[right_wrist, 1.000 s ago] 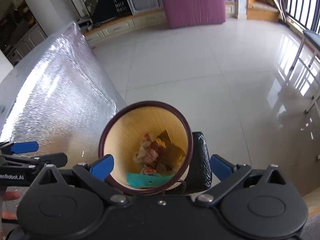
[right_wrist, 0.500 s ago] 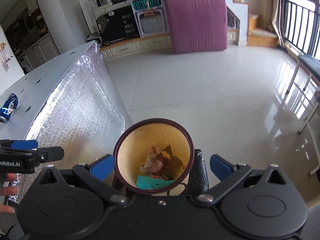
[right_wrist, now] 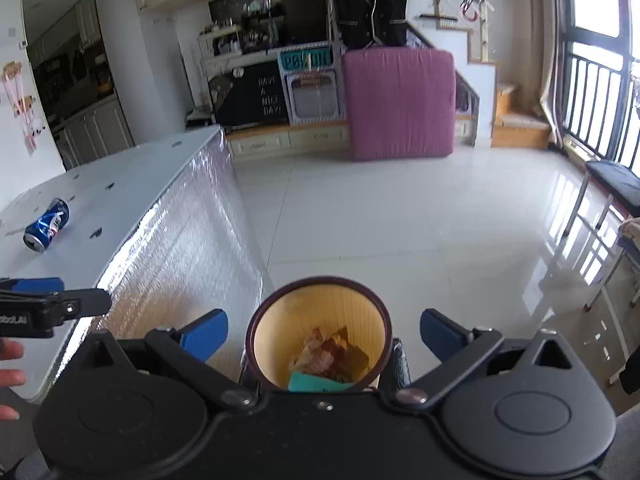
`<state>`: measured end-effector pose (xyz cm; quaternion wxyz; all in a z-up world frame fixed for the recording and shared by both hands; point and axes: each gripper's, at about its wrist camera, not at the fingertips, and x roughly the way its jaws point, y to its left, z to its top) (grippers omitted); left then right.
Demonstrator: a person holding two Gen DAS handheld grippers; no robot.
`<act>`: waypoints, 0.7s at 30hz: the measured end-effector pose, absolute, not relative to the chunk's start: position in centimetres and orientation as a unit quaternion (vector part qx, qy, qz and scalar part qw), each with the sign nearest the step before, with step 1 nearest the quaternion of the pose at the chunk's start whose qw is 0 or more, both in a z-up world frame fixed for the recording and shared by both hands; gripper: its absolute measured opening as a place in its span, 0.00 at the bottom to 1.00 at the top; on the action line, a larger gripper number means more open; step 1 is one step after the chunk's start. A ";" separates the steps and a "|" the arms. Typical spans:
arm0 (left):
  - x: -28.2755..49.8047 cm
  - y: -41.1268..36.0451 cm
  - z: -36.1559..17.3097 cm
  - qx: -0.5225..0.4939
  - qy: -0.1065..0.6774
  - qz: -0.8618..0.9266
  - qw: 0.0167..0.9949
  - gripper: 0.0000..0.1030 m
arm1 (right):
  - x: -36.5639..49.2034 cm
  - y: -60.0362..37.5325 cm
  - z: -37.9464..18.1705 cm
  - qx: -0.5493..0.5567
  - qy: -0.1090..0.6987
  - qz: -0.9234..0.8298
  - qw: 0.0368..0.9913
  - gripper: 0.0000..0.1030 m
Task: Collect trash
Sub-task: 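Raise both tools from the wastebasket and move them back toward the table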
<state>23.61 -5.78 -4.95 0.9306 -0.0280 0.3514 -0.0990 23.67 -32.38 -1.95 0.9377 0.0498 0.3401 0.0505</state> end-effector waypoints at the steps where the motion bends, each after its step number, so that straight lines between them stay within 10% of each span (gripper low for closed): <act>1: 23.4 -5.3 -4.7 -0.031 0.346 -0.096 0.933 1.00 | 23.3 -32.2 -1.7 0.047 0.334 0.050 0.940 1.00; 21: 20.3 5.7 -3.0 -0.064 0.301 -0.008 0.951 1.00 | 23.8 -22.0 -0.2 0.009 0.292 0.125 0.948 1.00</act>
